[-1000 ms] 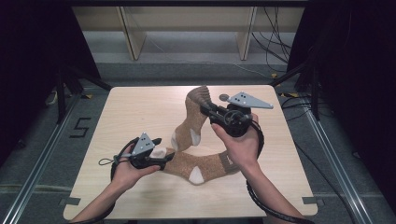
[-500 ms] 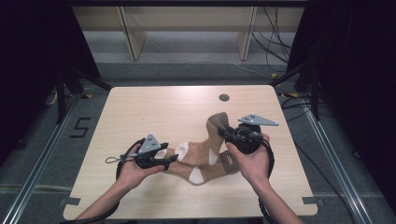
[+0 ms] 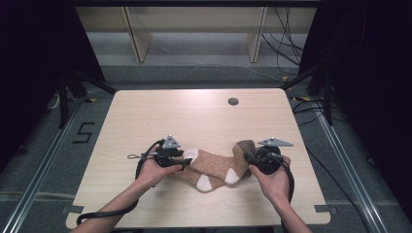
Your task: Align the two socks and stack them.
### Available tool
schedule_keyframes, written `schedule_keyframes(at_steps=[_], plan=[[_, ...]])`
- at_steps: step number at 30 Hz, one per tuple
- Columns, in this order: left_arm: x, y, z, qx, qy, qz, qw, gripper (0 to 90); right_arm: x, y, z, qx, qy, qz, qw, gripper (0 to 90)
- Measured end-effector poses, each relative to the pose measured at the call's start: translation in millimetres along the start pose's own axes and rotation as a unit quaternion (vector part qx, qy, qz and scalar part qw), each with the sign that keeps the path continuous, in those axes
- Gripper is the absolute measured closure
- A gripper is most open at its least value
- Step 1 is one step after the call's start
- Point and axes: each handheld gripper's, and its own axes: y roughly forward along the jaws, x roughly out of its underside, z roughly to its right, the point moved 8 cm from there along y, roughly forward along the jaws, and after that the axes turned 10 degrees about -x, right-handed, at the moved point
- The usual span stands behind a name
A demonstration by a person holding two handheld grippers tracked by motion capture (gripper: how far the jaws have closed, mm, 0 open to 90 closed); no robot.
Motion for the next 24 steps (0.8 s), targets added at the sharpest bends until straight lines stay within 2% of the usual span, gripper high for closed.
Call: schedule_keyframes(at_steps=[2,3,4,5,6,7,8,9,10,11,12,13,14,15,16,17,18,20,21,22,23,24], plan=[[-0.9,3.2,0.3,0.002,-0.021,-0.005,0.9998,50.0,3.5,0.3,7.1,0.011,-0.007,-0.007,0.9999,60.5],[-0.5,4.5,0.2,0.001,-0.022,-0.010,0.9997,50.5,5.4,-1.2,9.5,0.014,-0.003,-0.012,0.9998,57.5],[0.0,5.8,0.9,0.000,-0.026,-0.014,0.9996,51.1,7.6,-0.1,9.1,0.015,0.016,-0.011,0.9997,54.8],[0.6,6.9,1.2,0.003,-0.023,-0.019,0.9995,51.7,8.8,-1.4,13.4,0.016,0.006,-0.019,0.9997,52.4],[1.1,7.8,1.8,0.002,-0.025,-0.022,0.9994,52.5,9.9,-1.9,16.1,0.017,0.012,-0.019,0.9996,49.1],[1.4,8.3,1.5,0.002,-0.025,-0.024,0.9994,53.7,10.5,-2.5,19.1,0.017,0.006,-0.022,0.9996,45.4],[1.1,9.1,0.4,-0.002,-0.027,-0.023,0.9994,55.0,11.6,-5.0,18.6,0.021,0.024,-0.027,0.9991,43.3],[1.2,9.2,0.0,0.002,-0.032,-0.027,0.9991,56.7,8.3,-6.0,23.8,0.020,0.005,-0.016,0.9997,41.5],[1.5,9.6,-1.0,0.005,-0.035,-0.028,0.9990,58.4,7.1,-8.2,22.9,0.021,0.031,-0.007,0.9993,39.4],[1.7,9.7,-1.6,0.004,-0.035,-0.030,0.9989,60.5,2.7,-11.3,29.4,0.020,0.016,0.002,0.9997,38.4],[2.3,9.4,-1.9,0.001,-0.035,-0.033,0.9988,61.9,0.5,-13.9,31.2,0.029,0.023,0.006,0.9993,38.2],[3.0,9.4,-2.5,0.000,-0.032,-0.036,0.9989,63.4,-2.0,-17.2,37.0,0.040,0.020,0.007,0.9990,38.6],[3.4,9.9,-2.2,0.002,-0.029,-0.036,0.9989,64.7,-4.3,-17.1,40.1,0.041,0.026,0.015,0.9987,39.4],[3.9,10.0,-1.9,0.002,-0.026,-0.037,0.9990,65.4,-4.5,-17.2,47.2,0.043,0.024,0.009,0.9987,39.7],[4.4,10.1,-1.6,0.001,-0.023,-0.039,0.9990,66.2,-1.4,-17.5,48.4,0.040,0.052,-0.006,0.9978,40.0],[4.6,10.2,-1.5,0.000,-0.021,-0.040,0.9990,66.6,0.9,-14.5,54.6,0.036,0.058,-0.010,0.9976,40.1],[4.5,10.3,-1.5,-0.004,-0.020,-0.041,0.9990,67.3,5.2,-12.6,67.2,0.042,0.046,-0.020,0.9978,40.1],[4.3,10.6,-1.2,-0.002,-0.019,-0.041,0.9990,68.7,13.2,-12.4,69.4,0.047,0.097,-0.040,0.9934,40.2],[4.4,10.8,-1.3,-0.002,-0.019,-0.041,0.9990,69.7,17.1,-11.9,76.7,0.050,0.087,-0.046,0.9940,40.6],[4.5,10.8,-1.5,-0.004,-0.017,-0.042,0.9990,70.6,20.1,-10.0,79.4,0.042,0.087,-0.046,0.9943,41.1],[4.6,10.8,-1.7,-0.005,-0.015,-0.042,0.9990,71.4,22.8,-10.6,83.3,0.052,0.082,-0.052,0.9940,41.5],[4.5,10.8,-1.9,-0.005,-0.014,-0.043,0.9990,72.4,25.7,-9.1,82.4,0.050,0.101,-0.056,0.9921,41.9]])
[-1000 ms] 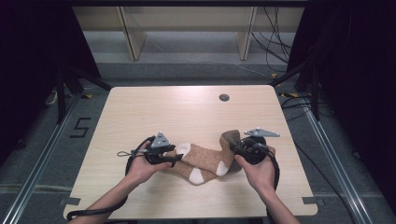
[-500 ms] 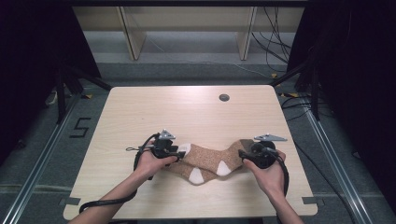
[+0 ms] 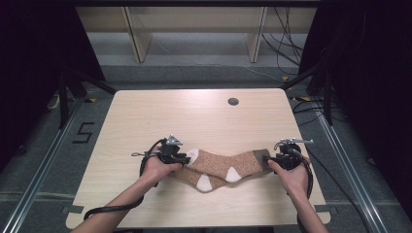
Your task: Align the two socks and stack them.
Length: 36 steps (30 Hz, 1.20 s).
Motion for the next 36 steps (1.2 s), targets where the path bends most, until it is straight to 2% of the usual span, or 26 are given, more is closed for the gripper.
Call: schedule_keyframes(at_steps=[2,3,4,5,7,8,9,10,11,13,14,16,17,18,20,23,24,25,26,27,28,29,32,34,35,36], plan=[[-0.1,0.1,0.6,0.002,0.004,-0.001,1.0000,73.9,2.6,3.6,-0.1,-0.006,0.035,-0.005,0.9994,43.4],[-0.3,-0.1,1.1,-0.003,0.007,0.001,1.0000,74.9,2.1,4.4,3.8,-0.008,0.016,-0.005,0.9998,44.3],[-0.3,-0.1,1.8,-0.001,0.009,0.002,1.0000,76.0,3.9,6.6,1.6,-0.007,0.045,-0.008,0.9989,45.2],[-0.2,-0.1,2.0,-0.002,0.011,0.002,0.9999,77.4,3.0,8.0,6.2,-0.011,0.023,-0.007,0.9997,45.4],[-0.2,-0.3,2.2,-0.001,0.014,0.002,0.9999,80.5,5.2,10.0,5.4,-0.010,0.042,-0.014,0.9990,47.9],[-0.2,-0.4,2.0,0.000,0.015,0.001,0.9999,81.3,6.1,10.1,9.0,-0.017,0.016,-0.021,0.9995,49.2],[-0.3,-0.5,1.9,0.001,0.016,0.001,0.9999,82.0,6.9,11.2,10.2,-0.013,0.015,-0.024,0.9995,50.9],[-0.4,-0.6,1.9,0.001,0.016,0.002,0.9999,82.7,7.1,13.2,10.5,-0.010,0.017,-0.023,0.9995,52.5],[-0.4,-0.8,2.1,0.001,0.018,0.002,0.9998,83.4,10.1,12.4,7.4,-0.013,0.034,-0.037,0.9986,54.7],[-0.6,-1.2,2.7,0.001,0.017,0.003,0.9998,84.6,11.5,16.1,7.1,-0.023,0.035,-0.033,0.9986,59.3],[-0.6,-1.4,2.8,0.002,0.018,0.003,0.9998,85.0,13.1,15.8,9.1,-0.024,0.024,-0.036,0.9988,62.6],[-0.7,-1.6,2.5,0.005,0.015,0.005,0.9999,85.5,13.6,14.9,9.7,-0.014,0.028,-0.041,0.9987,67.3],[-0.9,-1.9,2.1,0.006,0.013,0.005,0.9999,85.8,13.0,13.9,10.8,0.002,0.031,-0.036,0.9989,70.3],[-1.2,-2.5,2.0,0.006,0.010,0.006,0.9999,86.0,12.0,14.2,8.1,-0.008,0.044,-0.032,0.9985,72.8],[-2.3,-4.0,2.1,0.010,0.007,0.010,0.9999,86.2,9.9,12.0,7.1,-0.013,0.040,-0.025,0.9988,77.2],[-4.6,-7.6,1.3,0.011,0.003,0.015,0.9998,86.5,6.1,10.6,10.9,-0.023,-0.005,-0.003,0.9997,79.9],[-5.7,-8.6,1.6,0.015,0.002,0.020,0.9997,86.5,6.2,7.9,11.4,-0.014,-0.003,-0.009,0.9999,80.0],[-6.3,-10.3,1.8,0.014,0.001,0.020,0.9997,86.6,5.3,7.0,14.9,-0.010,-0.031,-0.005,0.9995,80.3],[-7.0,-11.7,1.3,0.013,0.005,0.021,0.9997,86.6,4.3,5.0,13.1,-0.011,-0.029,-0.003,0.9995,80.5],[-7.7,-12.9,1.7,0.017,0.007,0.022,0.9996,86.7,2.1,4.0,14.1,-0.010,-0.045,0.002,0.9989,80.6],[-8.7,-14.2,2.4,0.017,0.005,0.025,0.9995,86.7,1.7,2.0,10.4,-0.005,-0.025,0.000,0.9997,80.7],[-10.2,-16.1,2.6,0.018,0.002,0.029,0.9994,86.8,0.3,0.8,7.2,-0.013,-0.019,0.004,0.9997,80.8],[-14.8,-23.3,3.4,0.021,0.002,0.039,0.9990,86.9,-3.6,-5.5,1.5,-0.025,-0.032,0.012,0.9991,81.3],[-17.5,-29.1,4.6,0.025,0.000,0.045,0.9987,87.0,-5.9,-10.4,-6.2,-0.019,-0.010,0.018,0.9996,81.6],[-18.8,-32.5,4.8,0.027,0.001,0.048,0.9985,87.0,-9.6,-12.7,-4.8,-0.024,-0.041,0.024,0.9986,81.7],[-20.0,-36.3,5.1,0.030,-0.001,0.050,0.9983,87.0,-10.6,-17.5,-10.2,-0.025,-0.029,0.021,0.9990,81.8]])
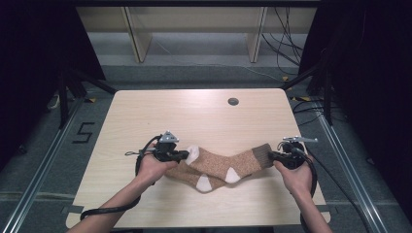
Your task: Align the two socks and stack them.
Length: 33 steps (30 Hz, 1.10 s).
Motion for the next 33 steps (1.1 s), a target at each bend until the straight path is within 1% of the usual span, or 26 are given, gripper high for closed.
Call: schedule_keyframes(at_steps=[1,2,3,4,6,7,8,9,10,11,12,14,15,16,17,18,19,21,23,24,25,27,30,31,32,33], plan=[[-1.8,-3.6,0.2,0.002,-0.002,0.004,1.0000,87.0,-2.3,-1.4,-4.7,-0.005,0.007,0.010,0.9999,81.9],[-3.7,-8.1,0.2,0.001,-0.002,0.009,1.0000,87.0,-4.1,-5.9,-9.5,-0.006,0.009,0.004,0.9999,82.0],[-4.9,-11.3,0.1,0.003,-0.002,0.012,0.9999,87.0,-8.7,-7.1,-11.2,-0.011,-0.017,0.014,0.9997,82.1],[-5.5,-13.6,-0.6,0.004,0.000,0.013,0.9999,87.0,-11.3,-9.5,-14.2,-0.012,-0.028,0.015,0.9994,82.1],[-6.6,-20.8,-3.2,0.000,0.002,0.014,0.9999,87.0,-14.3,-11.1,-21.7,-0.021,-0.032,0.019,0.9991,82.1],[-6.8,-23.1,-4.2,0.002,0.002,0.015,0.9999,87.0,-16.5,-12.8,-25.0,-0.021,-0.045,0.018,0.9986,82.1],[-7.1,-26.3,-5.6,-0.003,-0.003,0.020,0.9998,86.9,-17.4,-13.0,-28.0,-0.022,-0.045,0.020,0.9985,82.1],[-5.8,-30.5,-9.0,-0.003,0.003,0.017,0.9998,86.9,-17.3,-14.2,-33.1,-0.025,-0.038,0.016,0.9988,82.1],[-4.5,-34.3,-12.0,-0.007,0.002,0.017,0.9998,86.9,-18.5,-14.3,-36.5,-0.025,-0.039,0.018,0.9987,82.1],[-2.8,-38.1,-15.2,-0.009,0.002,0.016,0.9998,86.9,-19.8,-13.9,-38.2,-0.031,-0.054,0.021,0.9978,82.1],[-1.0,-42.1,-18.4,-0.011,0.000,0.017,0.9998,86.9,-19.8,-13.4,-40.5,-0.034,-0.057,0.019,0.9976,82.1],[4.0,-50.4,-25.6,-0.022,0.006,0.013,0.9997,86.9,-18.4,-11.8,-48.7,-0.045,-0.045,0.017,0.9978,82.1],[6.5,-54.4,-28.8,-0.025,0.006,0.013,0.9996,86.8,-18.0,-10.6,-49.8,-0.044,-0.056,0.014,0.9974,82.1],[9.6,-57.9,-31.9,-0.026,0.006,0.011,0.9996,86.8,-14.6,-10.6,-57.1,-0.050,-0.033,0.005,0.9982,82.1],[13.0,-60.9,-35.0,-0.029,0.005,0.009,0.9995,86.8,-15.6,-6.9,-57.1,-0.057,-0.058,0.011,0.9966,82.1],[17.7,-63.3,-39.0,-0.035,0.005,0.006,0.9994,86.8,-13.5,-4.8,-60.3,-0.055,-0.055,0.005,0.9970,82.1],[20.6,-63.9,-40.9,-0.033,0.003,0.004,0.9994,86.8,-10.8,-2.0,-64.3,-0.061,-0.057,-0.002,0.9965,82.1],[28.0,-64.8,-46.6,-0.038,-0.005,0.000,0.9993,86.7,-5.3,2.5,-72.5,-0.069,-0.040,-0.014,0.9968,82.0],[34.0,-64.2,-51.4,-0.042,-0.010,-0.002,0.9990,86.7,-3.2,10.6,-74.5,-0.074,-0.064,-0.014,0.9951,82.0],[36.4,-63.4,-53.2,-0.044,-0.014,-0.003,0.9989,86.7,-0.7,13.0,-75.8,-0.068,-0.062,-0.022,0.9955,82.0],[38.5,-62.3,-55.2,-0.050,-0.014,-0.004,0.9986,86.6,1.5,15.4,-76.3,-0.077,-0.067,-0.032,0.9943,82.0],[41.7,-58.0,-57.0,-0.049,-0.022,-0.003,0.9985,86.6,4.3,21.4,-76.2,-0.063,-0.061,-0.037,0.9954,82.0],[47.4,-51.9,-59.0,-0.050,-0.024,-0.009,0.9984,86.5,7.4,26.9,-76.4,-0.067,-0.062,-0.043,0.9949,81.9],[50.4,-49.8,-59.7,-0.049,-0.021,-0.016,0.9985,86.4,9.3,28.7,-75.0,-0.056,-0.058,-0.051,0.9954,81.9],[53.0,-47.7,-60.1,-0.052,-0.023,-0.018,0.9982,86.3,8.8,30.0,-72.2,-0.058,-0.082,-0.046,0.9939,81.8],[55.4,-45.8,-61.0,-0.052,-0.019,-0.021,0.9982,86.3,9.2,33.5,-70.9,-0.056,-0.082,-0.037,0.9944,81.7]])
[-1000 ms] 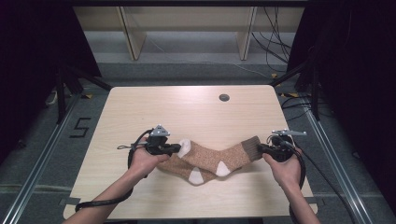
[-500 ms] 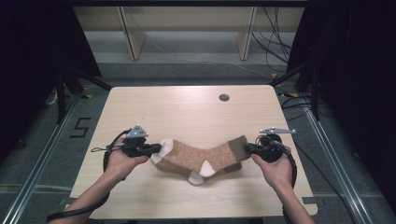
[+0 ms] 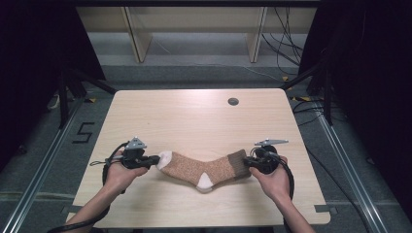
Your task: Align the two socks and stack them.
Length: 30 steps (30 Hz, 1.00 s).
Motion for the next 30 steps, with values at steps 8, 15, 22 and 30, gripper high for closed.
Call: schedule_keyframes(at_steps=[8,15,22,30], plan=[[14.0,10.9,-0.9,0.000,-0.015,-0.014,0.9998,85.5,13.8,8.5,10.7,0.002,0.006,-0.031,0.9995,79.9],[9.6,7.6,0.4,0.000,-0.011,-0.004,0.9999,85.2,9.5,-3.1,3.5,0.003,0.018,-0.020,0.9996,79.9],[6.0,4.4,-3.6,0.004,-0.051,0.013,0.9986,58.0,18.2,1.1,7.0,-0.006,0.046,-0.040,0.9981,59.5],[-4.0,3.9,-11.9,0.003,-0.122,0.029,0.9921,42.3,4.9,-4.0,13.9,0.003,0.060,-0.015,0.9981,52.5]])
